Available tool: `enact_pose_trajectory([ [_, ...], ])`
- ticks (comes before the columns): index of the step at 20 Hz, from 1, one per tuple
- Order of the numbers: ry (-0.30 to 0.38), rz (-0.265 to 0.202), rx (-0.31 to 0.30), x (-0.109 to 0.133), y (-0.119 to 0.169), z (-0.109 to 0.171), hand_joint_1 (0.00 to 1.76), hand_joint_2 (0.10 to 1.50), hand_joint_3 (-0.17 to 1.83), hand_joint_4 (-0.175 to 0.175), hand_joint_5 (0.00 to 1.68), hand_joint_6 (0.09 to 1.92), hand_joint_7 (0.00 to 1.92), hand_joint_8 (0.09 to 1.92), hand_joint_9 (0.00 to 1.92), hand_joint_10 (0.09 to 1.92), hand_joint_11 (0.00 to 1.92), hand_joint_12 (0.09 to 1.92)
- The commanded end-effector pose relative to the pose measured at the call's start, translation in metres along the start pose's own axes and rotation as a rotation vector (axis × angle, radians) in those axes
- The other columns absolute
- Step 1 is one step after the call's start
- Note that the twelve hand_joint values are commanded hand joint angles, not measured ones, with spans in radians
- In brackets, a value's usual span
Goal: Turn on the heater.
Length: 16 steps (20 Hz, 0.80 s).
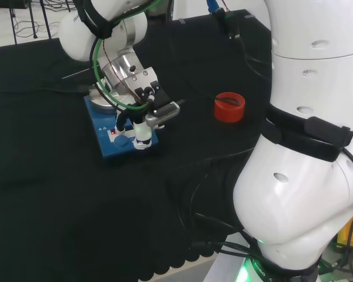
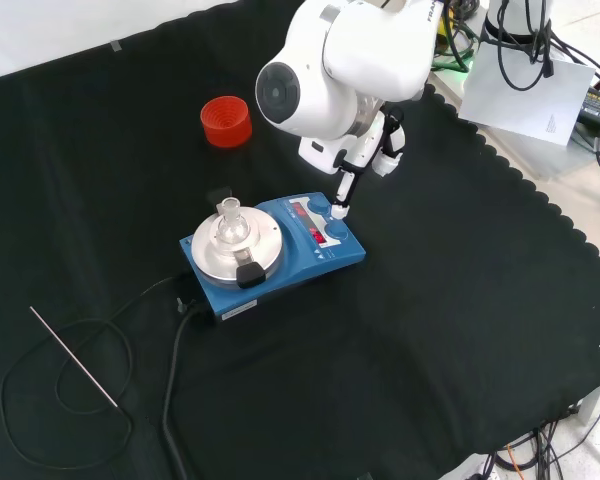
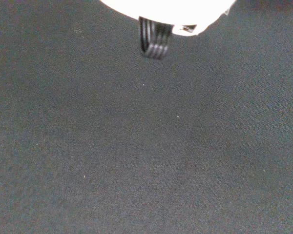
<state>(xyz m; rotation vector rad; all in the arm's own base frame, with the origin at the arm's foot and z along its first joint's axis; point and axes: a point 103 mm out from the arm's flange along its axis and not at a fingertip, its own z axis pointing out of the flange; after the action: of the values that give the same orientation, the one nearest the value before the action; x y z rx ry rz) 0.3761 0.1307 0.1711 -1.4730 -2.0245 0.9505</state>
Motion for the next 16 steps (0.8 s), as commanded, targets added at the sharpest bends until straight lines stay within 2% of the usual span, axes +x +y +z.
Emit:
enact_pose_trajectory([
  [1, -0.003, 0.0, 0.013, 0.0048, 0.0029, -0.0005, 1.4, 0.67, 1.02, -0.035, 0.28, 0.09, 1.5, 1.53, 1.65, 1.45, 1.49, 1.34],
  [16, 0.001, 0.004, 0.029, -0.0031, 0.0128, 0.0071, 1.4, 0.67, 1.03, -0.037, 0.31, 0.09, 1.5, 1.53, 1.65, 1.45, 1.49, 1.34],
])
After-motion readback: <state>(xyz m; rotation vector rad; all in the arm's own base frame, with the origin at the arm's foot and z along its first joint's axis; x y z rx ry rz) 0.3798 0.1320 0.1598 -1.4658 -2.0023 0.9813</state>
